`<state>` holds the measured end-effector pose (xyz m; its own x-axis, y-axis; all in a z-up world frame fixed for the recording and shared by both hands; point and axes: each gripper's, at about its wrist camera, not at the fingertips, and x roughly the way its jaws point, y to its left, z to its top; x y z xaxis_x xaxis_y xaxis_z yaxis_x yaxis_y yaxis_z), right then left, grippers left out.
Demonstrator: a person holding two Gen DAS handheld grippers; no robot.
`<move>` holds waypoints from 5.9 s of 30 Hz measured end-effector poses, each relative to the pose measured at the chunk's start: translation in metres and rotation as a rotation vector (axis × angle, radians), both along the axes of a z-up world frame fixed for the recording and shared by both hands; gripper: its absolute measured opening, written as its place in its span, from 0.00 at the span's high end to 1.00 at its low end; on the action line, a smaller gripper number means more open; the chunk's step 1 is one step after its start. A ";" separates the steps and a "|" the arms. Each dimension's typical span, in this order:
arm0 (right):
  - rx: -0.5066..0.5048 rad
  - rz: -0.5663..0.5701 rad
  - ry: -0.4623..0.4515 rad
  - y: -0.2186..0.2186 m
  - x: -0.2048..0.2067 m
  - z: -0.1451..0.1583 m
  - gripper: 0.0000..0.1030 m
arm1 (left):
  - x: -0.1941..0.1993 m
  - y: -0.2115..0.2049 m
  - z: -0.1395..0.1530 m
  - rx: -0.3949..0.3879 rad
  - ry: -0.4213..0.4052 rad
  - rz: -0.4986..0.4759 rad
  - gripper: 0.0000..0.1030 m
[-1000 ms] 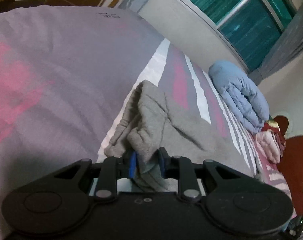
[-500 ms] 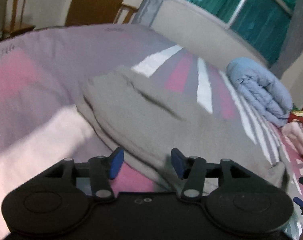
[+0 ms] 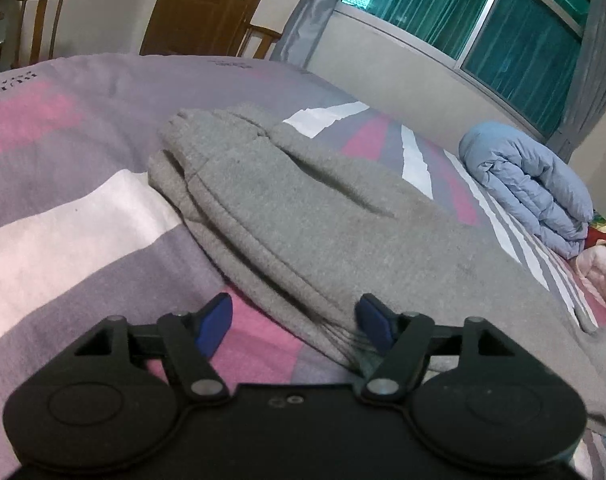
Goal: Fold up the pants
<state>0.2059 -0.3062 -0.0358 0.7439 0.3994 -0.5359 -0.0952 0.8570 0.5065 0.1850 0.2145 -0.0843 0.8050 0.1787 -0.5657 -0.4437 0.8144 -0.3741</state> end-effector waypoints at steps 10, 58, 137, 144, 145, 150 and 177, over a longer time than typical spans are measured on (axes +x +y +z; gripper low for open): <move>-0.183 -0.044 -0.093 -0.006 -0.015 0.009 0.31 | 0.003 -0.006 -0.001 -0.013 -0.013 0.025 0.38; -0.134 -0.274 -0.105 -0.138 0.053 -0.014 0.96 | 0.010 -0.006 -0.001 -0.005 -0.007 0.006 0.32; 0.522 -0.509 0.118 -0.266 0.013 -0.115 0.97 | 0.010 -0.007 -0.001 0.007 -0.003 0.012 0.32; 0.529 -0.498 0.098 -0.266 -0.002 -0.107 0.74 | 0.010 -0.008 -0.001 0.011 -0.001 0.012 0.31; 0.528 -0.497 0.101 -0.266 -0.001 -0.107 0.72 | 0.009 -0.008 0.000 0.012 -0.001 0.012 0.31; 0.519 -0.500 0.105 -0.261 0.006 -0.103 0.68 | 0.008 -0.008 0.000 0.010 -0.004 0.013 0.31; 0.454 -0.592 -0.050 -0.293 -0.036 -0.083 0.51 | 0.009 -0.010 -0.003 0.014 -0.005 0.007 0.29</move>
